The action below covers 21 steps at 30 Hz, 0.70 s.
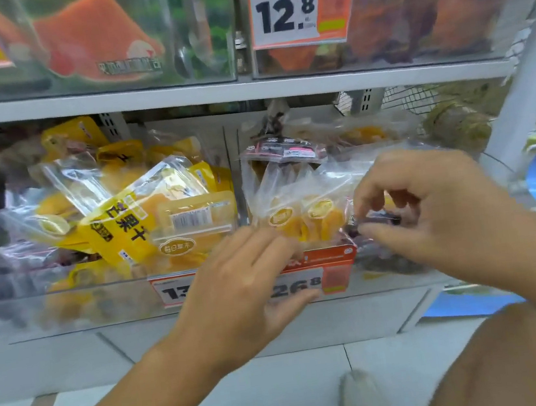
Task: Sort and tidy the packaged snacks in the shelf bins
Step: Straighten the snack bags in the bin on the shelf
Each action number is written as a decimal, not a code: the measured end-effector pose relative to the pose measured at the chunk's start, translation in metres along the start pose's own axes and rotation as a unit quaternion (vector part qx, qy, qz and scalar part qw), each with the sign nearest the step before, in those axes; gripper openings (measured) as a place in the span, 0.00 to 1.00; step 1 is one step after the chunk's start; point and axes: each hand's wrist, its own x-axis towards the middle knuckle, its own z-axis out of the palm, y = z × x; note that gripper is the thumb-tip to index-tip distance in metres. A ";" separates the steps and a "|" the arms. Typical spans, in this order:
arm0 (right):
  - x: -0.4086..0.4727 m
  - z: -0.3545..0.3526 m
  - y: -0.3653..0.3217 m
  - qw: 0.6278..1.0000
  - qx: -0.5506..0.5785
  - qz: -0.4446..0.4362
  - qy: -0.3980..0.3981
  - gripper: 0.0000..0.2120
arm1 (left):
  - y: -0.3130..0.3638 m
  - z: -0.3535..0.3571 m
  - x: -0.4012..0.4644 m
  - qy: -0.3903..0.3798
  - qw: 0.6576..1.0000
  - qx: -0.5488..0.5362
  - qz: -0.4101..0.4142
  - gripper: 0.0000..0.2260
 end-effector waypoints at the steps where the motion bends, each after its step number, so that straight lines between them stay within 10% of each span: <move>1: 0.008 0.003 -0.020 0.997 0.060 -0.024 0.040 0.10 | -0.004 -0.008 -0.001 0.028 0.999 -0.012 -0.011 0.14; 5: 0.052 0.054 -0.076 0.993 0.093 -0.076 0.021 0.04 | -0.052 -0.044 -0.013 0.082 0.992 0.004 -0.101 0.05; 9: 0.091 0.090 -0.087 0.998 0.021 -0.063 -0.013 0.20 | -0.094 -0.076 -0.024 0.048 0.984 0.019 -0.170 0.05; 21: 0.152 0.103 -0.110 0.944 -0.140 -0.021 -0.298 0.72 | -0.138 -0.110 -0.056 -0.109 0.927 0.063 -0.353 0.49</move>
